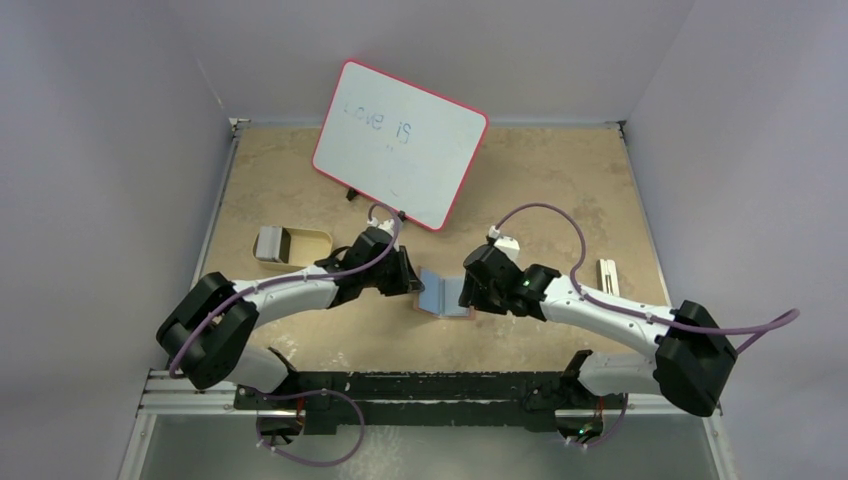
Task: Put the credit cards into the card holder
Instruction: Turn over the card slot in the card holder, then pick up the credit card from the storage box.
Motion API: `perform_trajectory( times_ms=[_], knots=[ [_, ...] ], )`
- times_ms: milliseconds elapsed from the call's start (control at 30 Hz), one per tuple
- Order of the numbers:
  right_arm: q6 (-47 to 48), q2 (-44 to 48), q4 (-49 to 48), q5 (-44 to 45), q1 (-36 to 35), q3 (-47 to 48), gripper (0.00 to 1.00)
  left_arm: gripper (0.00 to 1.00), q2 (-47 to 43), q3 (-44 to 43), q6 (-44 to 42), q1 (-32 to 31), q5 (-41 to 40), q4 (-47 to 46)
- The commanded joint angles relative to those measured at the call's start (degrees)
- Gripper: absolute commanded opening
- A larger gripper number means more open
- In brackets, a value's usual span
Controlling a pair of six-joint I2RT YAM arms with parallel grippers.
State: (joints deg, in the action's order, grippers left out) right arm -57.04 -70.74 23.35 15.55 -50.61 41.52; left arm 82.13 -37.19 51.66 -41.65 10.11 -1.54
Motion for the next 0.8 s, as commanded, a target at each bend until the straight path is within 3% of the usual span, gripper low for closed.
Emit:
perform_trajectory(
  times_ms=[0, 333, 433, 600, 767],
  knots=[
    [0.16, 1.43, 1.03, 1.57, -0.08, 3.54, 0.57, 0.21, -0.47, -2.93, -0.69, -0.17, -1.82, 0.1],
    [6.3, 2.03, -9.21, -1.58, -0.04, 3.63, 0.57, 0.46, -5.12, -10.48, -8.9, -0.08, -17.77, 15.82],
    [7.57, 1.28, -10.58, -3.81, -0.06, 3.5, 0.57, 0.58, -5.07, -14.31, -12.33, 0.23, -23.41, 21.27],
    [8.98, 1.42, -13.9, -6.04, -0.02, 3.0, 0.57, 0.63, -5.56, -20.39, -18.37, 3.0, -34.7, 31.51],
    [10.1, 1.62, -15.12, -7.63, -0.04, 2.99, 0.57, 0.63, -5.7, -23.9, -24.43, 8.34, -38.44, 36.94]
  ],
)
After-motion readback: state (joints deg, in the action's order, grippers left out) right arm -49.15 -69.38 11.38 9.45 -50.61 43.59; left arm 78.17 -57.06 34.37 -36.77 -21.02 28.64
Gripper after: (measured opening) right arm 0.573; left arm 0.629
